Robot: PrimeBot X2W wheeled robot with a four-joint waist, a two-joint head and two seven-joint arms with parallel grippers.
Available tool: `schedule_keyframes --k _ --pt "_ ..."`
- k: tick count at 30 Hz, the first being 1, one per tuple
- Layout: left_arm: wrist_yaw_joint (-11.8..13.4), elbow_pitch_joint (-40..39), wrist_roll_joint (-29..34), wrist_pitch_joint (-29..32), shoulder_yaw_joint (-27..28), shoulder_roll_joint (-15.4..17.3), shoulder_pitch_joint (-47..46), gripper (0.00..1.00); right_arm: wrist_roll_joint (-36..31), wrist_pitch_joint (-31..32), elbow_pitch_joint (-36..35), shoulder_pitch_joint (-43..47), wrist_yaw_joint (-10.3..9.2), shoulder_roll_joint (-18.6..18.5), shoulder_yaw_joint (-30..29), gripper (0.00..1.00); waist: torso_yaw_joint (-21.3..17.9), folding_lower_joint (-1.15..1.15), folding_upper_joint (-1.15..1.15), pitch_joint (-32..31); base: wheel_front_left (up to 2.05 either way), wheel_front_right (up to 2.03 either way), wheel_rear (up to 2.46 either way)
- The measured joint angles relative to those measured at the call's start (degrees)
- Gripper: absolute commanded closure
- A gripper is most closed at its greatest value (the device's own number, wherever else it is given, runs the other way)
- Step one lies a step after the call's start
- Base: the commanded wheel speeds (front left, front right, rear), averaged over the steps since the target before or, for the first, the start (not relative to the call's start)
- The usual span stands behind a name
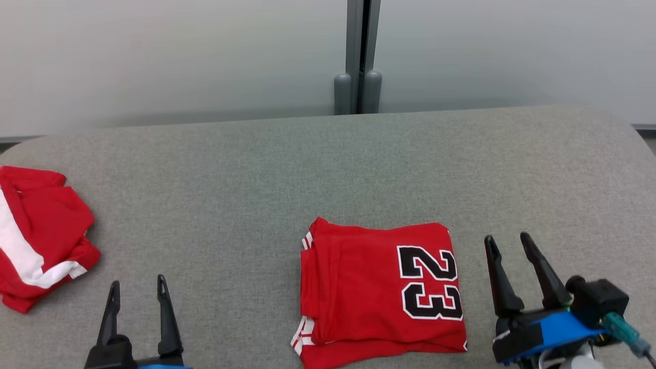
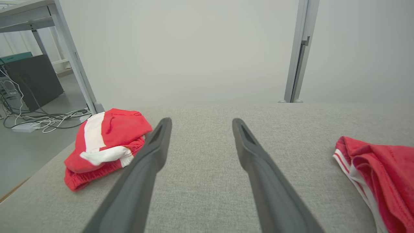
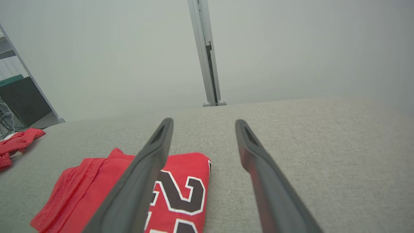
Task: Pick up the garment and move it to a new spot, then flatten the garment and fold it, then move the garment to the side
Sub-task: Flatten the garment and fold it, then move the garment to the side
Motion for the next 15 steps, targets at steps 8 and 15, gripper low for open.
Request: schedule_keyframes --k 8,15 --pt "-1.07 1.19 -0.08 0.00 0.15 0.53 2.17 0.00 -3.99 0.00 -0.32 5.95 0.00 1.77 -2.08 0.00 0.42 -0.01 -0.01 -3.16 0.00 0.00 0.00" --pt "-1.32 1.60 -0.08 0.00 0.01 0.85 3.10 0.00 -5.72 0.00 -0.05 8.60 0.00 2.34 -3.68 0.00 1.08 0.00 -0.01 -4.97 0.00 0.00 0.00"
